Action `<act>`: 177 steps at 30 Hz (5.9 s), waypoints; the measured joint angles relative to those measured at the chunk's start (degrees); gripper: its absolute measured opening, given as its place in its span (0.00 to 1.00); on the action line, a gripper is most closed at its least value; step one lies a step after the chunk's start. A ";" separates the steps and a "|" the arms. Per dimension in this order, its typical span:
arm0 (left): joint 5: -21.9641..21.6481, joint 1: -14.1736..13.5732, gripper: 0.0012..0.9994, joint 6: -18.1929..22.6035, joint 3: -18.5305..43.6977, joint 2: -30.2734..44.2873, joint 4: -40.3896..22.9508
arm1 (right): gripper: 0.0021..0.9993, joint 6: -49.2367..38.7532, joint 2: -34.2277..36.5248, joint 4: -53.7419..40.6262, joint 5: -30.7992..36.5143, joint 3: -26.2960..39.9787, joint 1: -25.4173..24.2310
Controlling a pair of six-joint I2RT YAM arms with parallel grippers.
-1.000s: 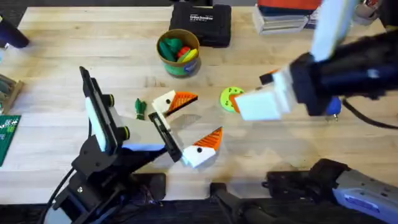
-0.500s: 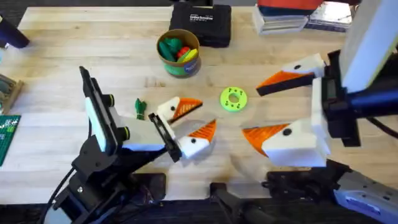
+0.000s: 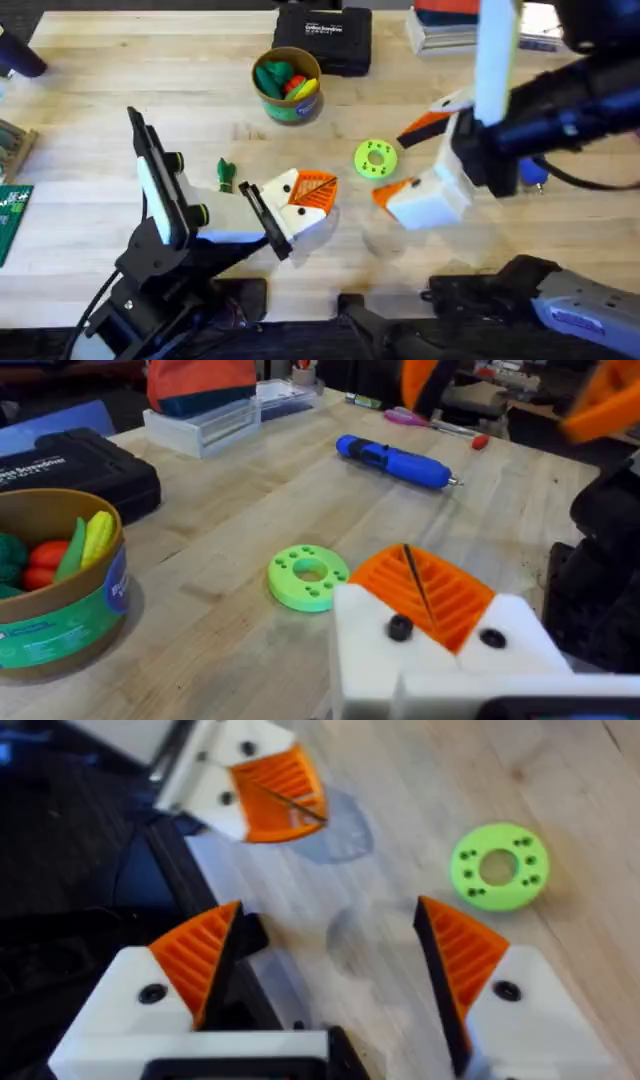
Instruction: Pick up the gripper from the table and insert it into the empty holder that is missing its gripper. Then pick up a screw, insert it into the mounting hole, and use the screwdriver to tighten it. Finally, clean up the table by picking up the vegetable and placing it into the bucket.
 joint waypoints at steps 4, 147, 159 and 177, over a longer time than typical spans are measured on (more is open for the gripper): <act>0.00 0.00 0.00 0.00 0.00 0.00 0.00 | 0.99 -0.22 4.30 0.33 2.08 0.00 -5.09; -0.94 0.00 0.00 0.00 0.00 0.00 0.00 | 0.03 15.28 -11.14 104.73 4.82 -36.39 15.37; -0.98 0.00 0.00 0.00 0.00 0.00 0.00 | 0.03 13.08 -8.16 105.08 1.18 -36.39 15.48; -1.14 0.00 0.00 0.00 0.00 0.00 0.00 | 0.03 12.17 -5.94 106.68 0.84 -36.41 16.23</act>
